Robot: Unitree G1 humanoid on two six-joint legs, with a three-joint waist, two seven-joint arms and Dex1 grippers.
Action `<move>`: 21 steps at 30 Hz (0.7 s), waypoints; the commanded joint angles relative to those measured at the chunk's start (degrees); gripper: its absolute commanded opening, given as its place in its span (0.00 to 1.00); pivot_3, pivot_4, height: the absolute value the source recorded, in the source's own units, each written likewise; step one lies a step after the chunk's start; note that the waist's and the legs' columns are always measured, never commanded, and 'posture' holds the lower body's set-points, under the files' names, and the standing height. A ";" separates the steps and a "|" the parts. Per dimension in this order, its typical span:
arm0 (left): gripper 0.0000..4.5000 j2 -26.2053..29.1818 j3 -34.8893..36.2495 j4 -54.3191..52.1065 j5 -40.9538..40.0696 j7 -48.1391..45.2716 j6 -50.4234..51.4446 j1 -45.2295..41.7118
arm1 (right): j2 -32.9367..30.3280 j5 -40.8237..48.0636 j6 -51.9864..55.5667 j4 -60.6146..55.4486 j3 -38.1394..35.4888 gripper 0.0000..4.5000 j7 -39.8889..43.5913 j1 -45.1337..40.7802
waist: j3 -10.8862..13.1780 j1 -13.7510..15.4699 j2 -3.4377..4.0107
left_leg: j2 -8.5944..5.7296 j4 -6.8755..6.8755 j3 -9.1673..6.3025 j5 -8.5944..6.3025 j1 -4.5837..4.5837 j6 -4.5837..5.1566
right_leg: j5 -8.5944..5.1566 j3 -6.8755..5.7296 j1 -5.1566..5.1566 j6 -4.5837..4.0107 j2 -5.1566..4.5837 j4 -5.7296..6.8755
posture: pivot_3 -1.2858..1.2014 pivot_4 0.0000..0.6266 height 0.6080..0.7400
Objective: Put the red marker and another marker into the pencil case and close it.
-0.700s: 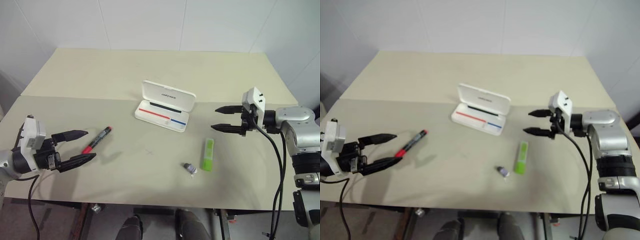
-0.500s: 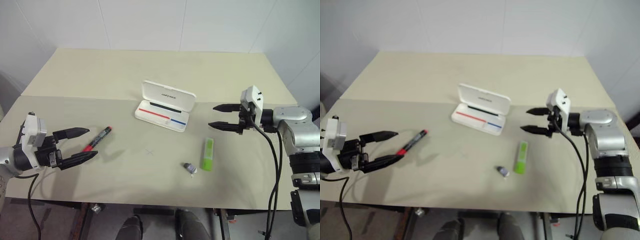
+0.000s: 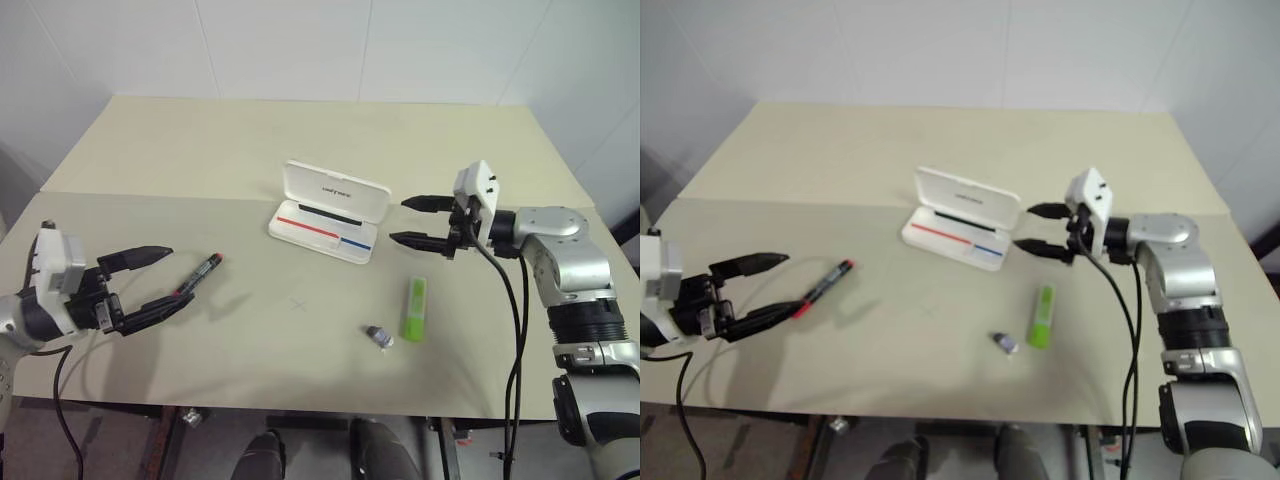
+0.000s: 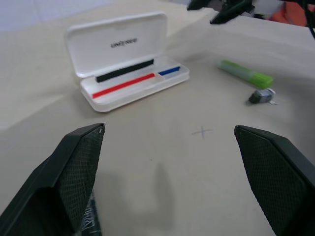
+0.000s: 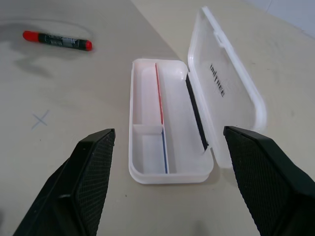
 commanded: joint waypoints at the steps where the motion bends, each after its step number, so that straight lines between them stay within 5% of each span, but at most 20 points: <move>1: 0.99 0.00 3.56 -3.61 -2.61 1.21 -0.37 0.39 | 0.68 -0.70 5.11 -4.51 2.87 1.00 -1.15 -0.05 | 0.00 0.07 0.00 | 0.00 0.02 0.00 0.00 -0.01 0.00 | 0.00 0.00 0.00 0.00 0.00 0.01 | 0.52 0.24 1.00; 10: 0.99 0.14 1.15 -0.84 -0.60 1.38 -2.51 -2.12 | 2.79 2.15 16.05 -8.79 5.88 1.00 -0.22 0.07 | -0.01 0.36 -0.01 | -0.04 0.23 -0.02 0.00 -0.02 0.00 | 0.02 0.00 0.05 0.02 0.00 0.08 | 0.52 0.24 1.00; 21: 0.99 -0.10 1.88 -1.86 -2.38 1.09 -2.17 -1.14 | 7.80 -3.71 12.11 -4.16 10.89 1.00 -4.49 -2.18 | -0.01 -0.06 -0.01 | -0.01 0.20 -0.02 -0.01 -0.01 -0.01 | 0.02 0.00 0.02 0.01 0.03 0.11 | 0.52 0.24 1.00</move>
